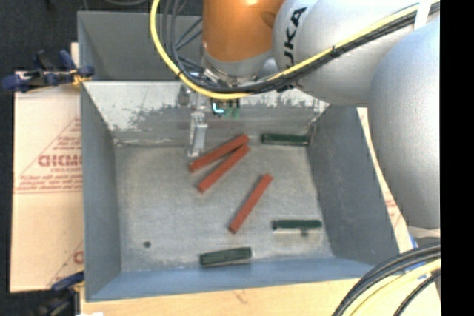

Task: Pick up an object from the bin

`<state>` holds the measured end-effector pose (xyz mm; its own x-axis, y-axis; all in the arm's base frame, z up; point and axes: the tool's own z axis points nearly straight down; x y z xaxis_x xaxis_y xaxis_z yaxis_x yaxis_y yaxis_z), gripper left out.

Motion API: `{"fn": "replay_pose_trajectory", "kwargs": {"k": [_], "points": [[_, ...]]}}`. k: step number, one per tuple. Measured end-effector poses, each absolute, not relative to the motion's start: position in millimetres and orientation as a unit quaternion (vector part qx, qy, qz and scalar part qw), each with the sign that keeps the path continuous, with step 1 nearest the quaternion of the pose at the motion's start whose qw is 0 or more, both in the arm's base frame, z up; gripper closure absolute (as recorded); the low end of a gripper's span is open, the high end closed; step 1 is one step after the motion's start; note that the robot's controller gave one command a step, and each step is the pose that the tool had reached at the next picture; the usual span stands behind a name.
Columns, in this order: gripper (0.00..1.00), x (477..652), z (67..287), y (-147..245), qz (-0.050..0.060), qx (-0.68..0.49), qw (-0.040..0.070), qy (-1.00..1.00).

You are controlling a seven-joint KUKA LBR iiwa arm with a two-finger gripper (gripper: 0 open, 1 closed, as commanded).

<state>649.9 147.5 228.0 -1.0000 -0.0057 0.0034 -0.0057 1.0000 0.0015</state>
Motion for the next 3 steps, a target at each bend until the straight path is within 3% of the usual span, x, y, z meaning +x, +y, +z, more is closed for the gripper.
{"fn": "replay_pose_trajectory", "kwargs": {"k": [1,2,3], "points": [[0.0,624.1,143,51,0.001,-0.01,0.002,-1.0],[0.0,647.1,68,42,0.0,0.183,0.0,-0.983],[1.0,648.9,72,43,-0.001,0.181,-0.003,-0.983]]}}
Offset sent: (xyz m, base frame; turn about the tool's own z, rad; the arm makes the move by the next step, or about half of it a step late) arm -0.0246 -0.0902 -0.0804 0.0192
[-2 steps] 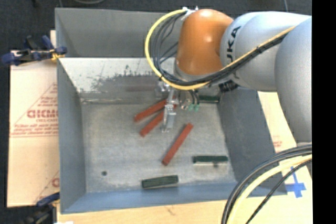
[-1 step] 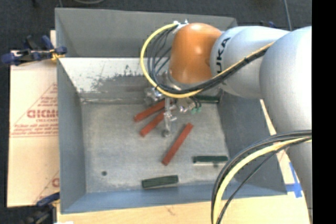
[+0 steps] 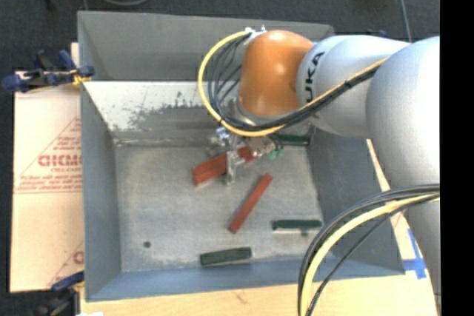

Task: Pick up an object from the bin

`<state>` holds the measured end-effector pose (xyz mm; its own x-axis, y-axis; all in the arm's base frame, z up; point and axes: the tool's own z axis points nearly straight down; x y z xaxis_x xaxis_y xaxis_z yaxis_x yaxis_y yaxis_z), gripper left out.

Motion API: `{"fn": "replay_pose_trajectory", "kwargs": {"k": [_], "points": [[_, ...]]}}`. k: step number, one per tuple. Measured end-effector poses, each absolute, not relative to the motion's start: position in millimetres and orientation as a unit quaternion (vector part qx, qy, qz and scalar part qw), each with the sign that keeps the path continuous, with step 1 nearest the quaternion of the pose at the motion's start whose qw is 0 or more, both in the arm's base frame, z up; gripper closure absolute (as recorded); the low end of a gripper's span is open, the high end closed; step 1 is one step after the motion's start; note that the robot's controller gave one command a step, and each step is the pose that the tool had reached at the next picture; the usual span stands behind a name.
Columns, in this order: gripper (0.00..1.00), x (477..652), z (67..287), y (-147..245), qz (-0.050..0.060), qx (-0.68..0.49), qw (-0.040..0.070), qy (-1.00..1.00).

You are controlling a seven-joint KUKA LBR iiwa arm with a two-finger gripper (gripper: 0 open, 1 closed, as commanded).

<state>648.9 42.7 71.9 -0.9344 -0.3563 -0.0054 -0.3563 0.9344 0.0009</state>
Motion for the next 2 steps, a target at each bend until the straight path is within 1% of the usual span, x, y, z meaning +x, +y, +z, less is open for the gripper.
{"fn": "replay_pose_trajectory", "kwargs": {"k": [1,2], "points": [[1.0,628.5,195,59,-0.001,-0.199,0.006,0.98],[1.0,601.1,280,145,0.0,-0.358,0.005,0.934]]}}
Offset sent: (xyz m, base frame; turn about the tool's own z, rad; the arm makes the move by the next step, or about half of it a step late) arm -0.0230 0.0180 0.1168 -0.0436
